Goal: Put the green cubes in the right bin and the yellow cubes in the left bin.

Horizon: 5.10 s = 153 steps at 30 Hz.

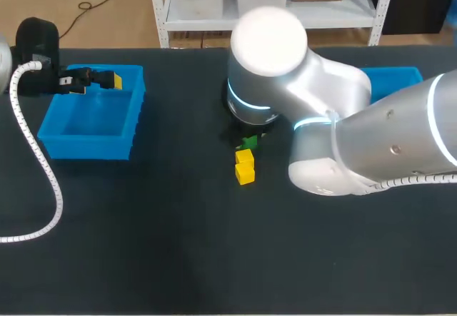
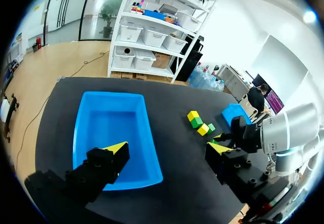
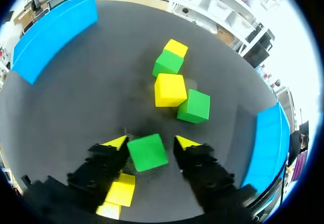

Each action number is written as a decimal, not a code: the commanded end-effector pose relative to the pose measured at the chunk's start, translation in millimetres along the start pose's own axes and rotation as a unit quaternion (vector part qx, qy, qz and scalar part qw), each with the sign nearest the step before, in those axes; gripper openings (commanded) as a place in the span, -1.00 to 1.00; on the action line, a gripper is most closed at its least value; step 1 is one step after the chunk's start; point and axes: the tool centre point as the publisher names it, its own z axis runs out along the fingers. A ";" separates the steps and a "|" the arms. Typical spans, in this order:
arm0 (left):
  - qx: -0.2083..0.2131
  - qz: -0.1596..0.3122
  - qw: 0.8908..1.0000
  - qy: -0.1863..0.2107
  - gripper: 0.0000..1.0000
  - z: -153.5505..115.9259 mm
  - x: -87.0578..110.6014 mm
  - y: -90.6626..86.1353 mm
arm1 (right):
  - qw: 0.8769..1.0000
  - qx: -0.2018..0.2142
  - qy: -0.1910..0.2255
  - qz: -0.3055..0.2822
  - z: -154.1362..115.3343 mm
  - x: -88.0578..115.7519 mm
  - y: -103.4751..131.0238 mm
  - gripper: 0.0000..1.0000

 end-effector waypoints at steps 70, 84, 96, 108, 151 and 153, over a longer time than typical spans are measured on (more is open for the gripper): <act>0.003 0.001 1.000 -0.003 1.00 0.1 1.4 1.3 | 0.974 0.092 -0.170 0.117 -121.6 -30.4 -225.9 1.00; 0.003 0.001 1.000 -0.003 1.00 0.1 1.4 1.3 | 0.985 0.044 -0.162 0.037 -97.4 -82.7 -152.7 1.00; 0.003 0.001 1.000 -0.003 1.00 0.1 1.4 1.3 | 0.985 0.044 -0.162 0.037 -97.4 -82.7 -152.7 1.00; 0.003 0.001 1.000 -0.003 1.00 0.1 1.4 1.3 | 0.985 0.072 -0.157 0.005 -106.3 -83.2 -168.9 1.00; 0.003 0.001 1.000 -0.003 1.00 0.1 1.4 1.3 | 0.878 0.006 0.037 -0.478 -70.7 -77.5 -107.8 1.00; 0.003 0.001 1.000 -0.003 1.00 0.1 1.4 1.3 | 0.879 0.003 0.034 -0.475 -66.5 -75.3 -104.1 1.00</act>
